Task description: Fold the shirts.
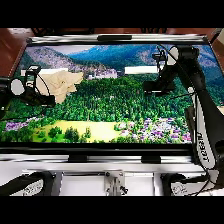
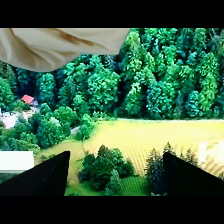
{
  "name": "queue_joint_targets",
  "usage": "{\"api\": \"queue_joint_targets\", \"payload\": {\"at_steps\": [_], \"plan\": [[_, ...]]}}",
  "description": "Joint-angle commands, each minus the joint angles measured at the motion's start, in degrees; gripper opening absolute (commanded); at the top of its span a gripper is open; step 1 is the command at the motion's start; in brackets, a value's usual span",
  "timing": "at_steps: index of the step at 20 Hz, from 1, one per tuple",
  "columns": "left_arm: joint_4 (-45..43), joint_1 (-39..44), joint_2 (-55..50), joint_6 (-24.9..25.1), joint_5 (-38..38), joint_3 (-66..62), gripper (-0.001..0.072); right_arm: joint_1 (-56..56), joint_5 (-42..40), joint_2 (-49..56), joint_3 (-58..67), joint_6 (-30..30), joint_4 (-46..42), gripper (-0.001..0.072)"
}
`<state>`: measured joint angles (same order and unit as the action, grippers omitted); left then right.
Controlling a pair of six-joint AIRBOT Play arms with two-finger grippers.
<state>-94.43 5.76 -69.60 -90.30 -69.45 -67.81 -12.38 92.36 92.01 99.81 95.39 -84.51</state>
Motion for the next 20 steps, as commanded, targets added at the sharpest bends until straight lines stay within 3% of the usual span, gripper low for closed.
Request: {"api": "queue_joint_targets", "payload": {"at_steps": [1,15,20], "plan": [[-0.02,-0.02,0.04,0.02,0.02,0.02,0.0706,-0.04,0.02,0.02,0.04,0.0,0.0,0.0549],[-0.02,-0.02,0.04,0.02,0.04,0.02,0.0706,-0.04,0.02,0.02,0.04,0.0,0.0,0.0549],[3.67,-0.02,0.04,-2.14,0.13,0.02,0.0707,-0.04,-0.04,0.02,0.04,0.15,0.07,0.0549]]}}
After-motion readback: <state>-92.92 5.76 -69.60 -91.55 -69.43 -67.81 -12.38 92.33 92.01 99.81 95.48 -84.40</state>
